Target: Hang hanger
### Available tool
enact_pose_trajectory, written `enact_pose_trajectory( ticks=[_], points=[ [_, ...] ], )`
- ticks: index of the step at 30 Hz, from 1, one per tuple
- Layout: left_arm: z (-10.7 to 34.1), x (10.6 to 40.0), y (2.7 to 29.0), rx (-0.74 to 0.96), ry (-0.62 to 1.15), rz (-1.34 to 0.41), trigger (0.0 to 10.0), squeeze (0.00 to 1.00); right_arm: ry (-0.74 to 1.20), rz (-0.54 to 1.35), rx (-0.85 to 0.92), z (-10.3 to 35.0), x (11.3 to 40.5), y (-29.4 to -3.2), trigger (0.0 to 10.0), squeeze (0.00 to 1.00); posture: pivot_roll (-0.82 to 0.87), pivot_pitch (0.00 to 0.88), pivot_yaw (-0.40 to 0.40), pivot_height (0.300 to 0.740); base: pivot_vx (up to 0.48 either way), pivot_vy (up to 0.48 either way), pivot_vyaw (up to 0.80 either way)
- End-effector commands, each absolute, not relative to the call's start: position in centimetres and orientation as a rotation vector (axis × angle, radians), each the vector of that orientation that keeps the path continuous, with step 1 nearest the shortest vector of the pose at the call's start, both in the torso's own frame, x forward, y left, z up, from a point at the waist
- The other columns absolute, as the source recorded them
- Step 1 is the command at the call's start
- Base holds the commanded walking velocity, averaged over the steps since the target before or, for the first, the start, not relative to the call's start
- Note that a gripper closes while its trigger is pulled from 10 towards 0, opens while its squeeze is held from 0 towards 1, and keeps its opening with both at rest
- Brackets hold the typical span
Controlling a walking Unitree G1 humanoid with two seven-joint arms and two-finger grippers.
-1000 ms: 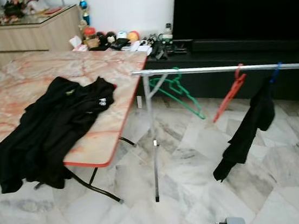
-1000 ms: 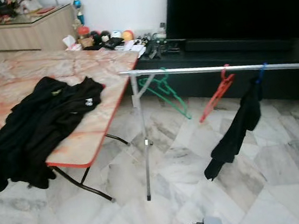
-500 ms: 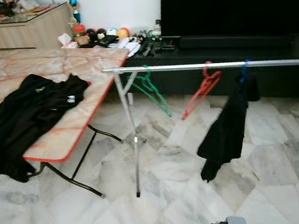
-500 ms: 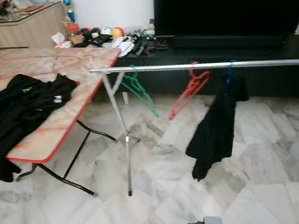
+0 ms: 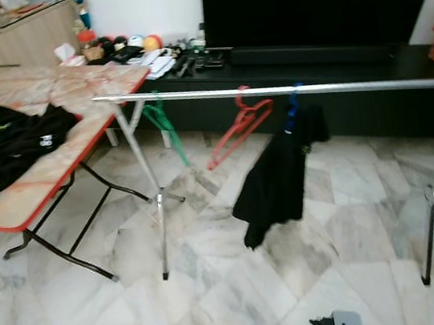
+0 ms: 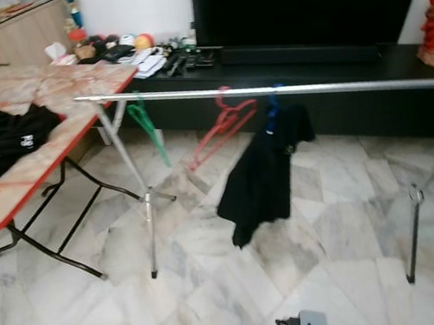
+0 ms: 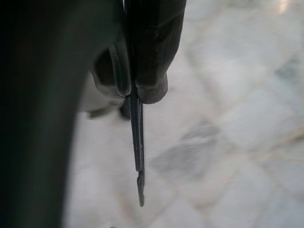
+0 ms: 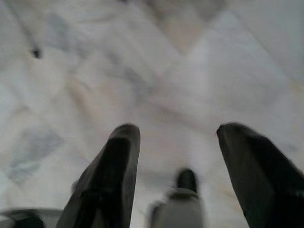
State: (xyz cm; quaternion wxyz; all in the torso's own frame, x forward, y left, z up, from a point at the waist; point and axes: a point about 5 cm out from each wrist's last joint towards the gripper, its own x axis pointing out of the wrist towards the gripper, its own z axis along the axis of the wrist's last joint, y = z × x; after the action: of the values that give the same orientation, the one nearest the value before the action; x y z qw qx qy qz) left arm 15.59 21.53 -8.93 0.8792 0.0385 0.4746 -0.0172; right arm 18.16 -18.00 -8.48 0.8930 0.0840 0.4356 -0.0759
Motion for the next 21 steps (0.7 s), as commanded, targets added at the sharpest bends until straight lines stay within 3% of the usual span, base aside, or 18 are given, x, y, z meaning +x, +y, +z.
enact_pose_trajectory(
  ticks=[1,5,15,21],
  points=[
    [-9.12,14.89,22.08,0.099,1.018,-0.032,10.0,0.00,0.895,-0.166,0.190,-8.39,18.39,-17.80,10.0,0.00,0.05,0.054,0.026,0.740,0.000,-0.416,0.00],
    [-9.15,14.81,22.12,0.099,1.021,-0.033,10.0,0.00,0.902,-0.159,0.184,-8.40,18.38,-17.81,10.0,0.00,0.05,0.062,0.026,0.740,0.000,-0.414,0.00],
    [-9.19,14.76,22.07,0.101,1.025,-0.033,10.0,0.00,0.875,-0.162,0.193,-8.24,18.60,-17.87,10.0,0.00,0.04,0.065,0.029,0.740,0.000,-0.413,-0.68],
    [-9.25,14.65,22.08,0.098,1.037,-0.033,10.0,0.00,0.873,-0.152,0.189,-8.21,18.66,-17.75,10.0,0.00,0.04,0.070,0.028,0.740,0.000,0.000,0.00]
  ],
)
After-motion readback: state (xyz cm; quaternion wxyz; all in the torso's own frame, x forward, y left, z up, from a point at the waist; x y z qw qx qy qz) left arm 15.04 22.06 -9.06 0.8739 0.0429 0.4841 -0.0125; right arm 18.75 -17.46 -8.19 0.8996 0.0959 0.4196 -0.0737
